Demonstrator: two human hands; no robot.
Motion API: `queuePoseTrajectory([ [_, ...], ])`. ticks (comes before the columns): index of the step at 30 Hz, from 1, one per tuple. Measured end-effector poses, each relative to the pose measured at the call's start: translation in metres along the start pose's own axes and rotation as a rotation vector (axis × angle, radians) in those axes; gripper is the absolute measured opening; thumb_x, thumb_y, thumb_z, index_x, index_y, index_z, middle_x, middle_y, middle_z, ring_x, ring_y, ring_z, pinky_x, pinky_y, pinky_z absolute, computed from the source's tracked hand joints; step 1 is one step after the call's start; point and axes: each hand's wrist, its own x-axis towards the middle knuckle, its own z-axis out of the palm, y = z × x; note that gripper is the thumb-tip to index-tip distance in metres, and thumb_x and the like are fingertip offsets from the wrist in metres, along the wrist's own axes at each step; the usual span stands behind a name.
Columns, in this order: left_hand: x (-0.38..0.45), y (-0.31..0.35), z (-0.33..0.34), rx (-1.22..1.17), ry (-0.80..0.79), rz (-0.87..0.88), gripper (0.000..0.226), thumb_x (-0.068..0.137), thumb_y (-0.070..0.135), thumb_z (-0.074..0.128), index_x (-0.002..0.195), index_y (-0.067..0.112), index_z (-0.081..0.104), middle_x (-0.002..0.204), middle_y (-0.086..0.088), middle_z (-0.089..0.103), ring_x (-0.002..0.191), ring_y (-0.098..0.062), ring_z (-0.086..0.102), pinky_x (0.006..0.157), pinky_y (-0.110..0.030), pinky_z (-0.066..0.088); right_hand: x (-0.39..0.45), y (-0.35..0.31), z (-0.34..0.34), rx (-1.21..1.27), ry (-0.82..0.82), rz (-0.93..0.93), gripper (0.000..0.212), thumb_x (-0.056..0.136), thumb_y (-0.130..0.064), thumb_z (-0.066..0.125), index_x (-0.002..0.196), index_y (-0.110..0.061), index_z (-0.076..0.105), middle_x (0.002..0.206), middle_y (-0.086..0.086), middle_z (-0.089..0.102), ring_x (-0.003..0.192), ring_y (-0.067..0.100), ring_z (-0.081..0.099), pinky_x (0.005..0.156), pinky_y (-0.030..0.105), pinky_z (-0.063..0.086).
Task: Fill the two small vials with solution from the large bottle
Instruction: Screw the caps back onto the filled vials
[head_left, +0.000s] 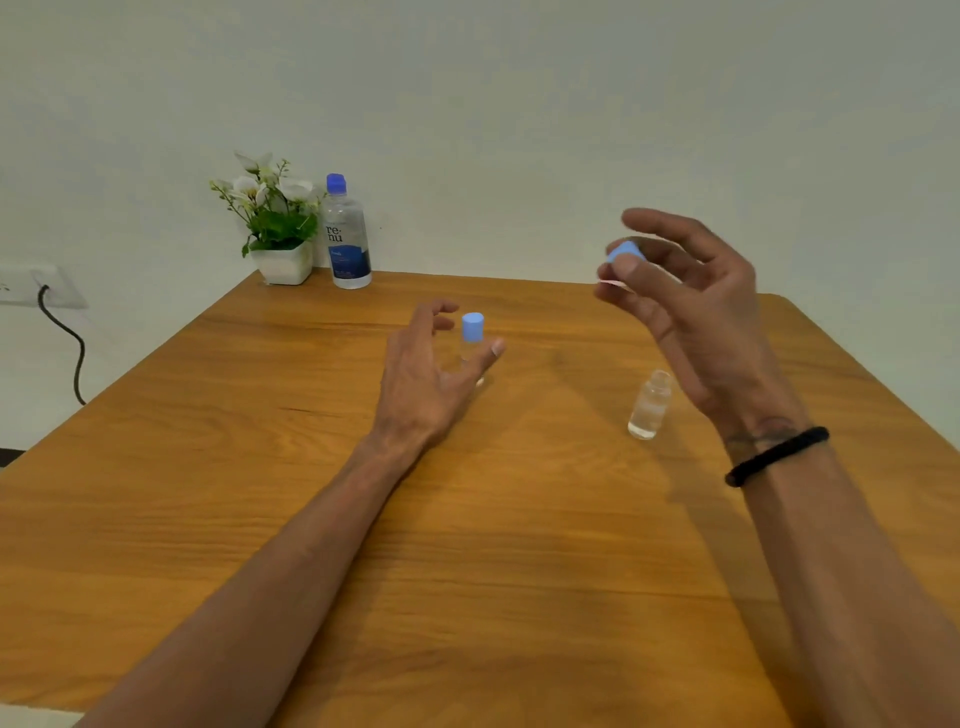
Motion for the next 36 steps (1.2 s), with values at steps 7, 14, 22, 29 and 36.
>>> queuePoseTrajectory([
  [7,-0.016,0.035,-0.002,0.012,0.385,0.415,0.020,0.100,0.032,0.070,0.108,0.015,0.065,0.092,0.002,0.061,0.087,-0.011,0.053,0.077,-0.024,0.043,-0.015,0.029,-0.073,-0.073,0.195,0.118,0.021,0.093,-0.008,0.080,0.114,-0.011,0.077,0.112,0.007,0.075,0.104,0.020,0.068,0.104,0.048,0.055],
  [14,-0.050,0.060,0.050,-0.079,-0.139,0.192,0.030,0.087,0.050,0.079,0.107,0.030,0.071,0.076,0.007,0.064,0.058,-0.012,0.052,0.058,-0.023,0.045,-0.021,0.036,-0.090,0.050,0.181,0.210,0.023,0.082,-0.013,0.086,0.102,-0.008,0.075,0.106,0.010,0.078,0.102,0.021,0.075,0.096,0.037,0.060],
  [22,-0.044,0.085,0.099,0.010,-0.271,0.092,0.058,0.075,0.065,0.081,0.123,0.035,0.072,0.107,0.018,0.071,0.084,0.001,0.059,0.078,-0.027,0.050,-0.021,0.034,-0.098,0.016,0.026,0.270,0.030,0.079,-0.016,0.085,0.106,-0.009,0.075,0.117,0.023,0.076,0.107,0.025,0.074,0.096,0.041,0.062],
  [29,-0.041,0.079,0.102,-0.162,-0.335,0.109,0.028,0.086,0.048,0.079,0.107,0.030,0.078,0.094,0.016,0.078,0.082,0.008,0.068,0.074,-0.012,0.050,-0.019,0.040,-0.096,0.087,0.034,0.378,0.036,0.076,-0.025,0.087,0.106,-0.009,0.075,0.109,0.010,0.078,0.098,0.023,0.070,0.088,0.036,0.061],
  [36,-0.045,0.085,0.099,-0.230,-0.268,0.190,0.023,0.092,0.037,0.077,0.112,0.026,0.077,0.082,0.019,0.070,0.079,0.004,0.063,0.069,-0.008,0.043,-0.019,0.046,-0.082,0.177,0.023,0.451,0.025,0.081,-0.019,0.083,0.102,-0.008,0.075,0.100,0.010,0.078,0.089,0.020,0.071,0.082,0.032,0.060],
])
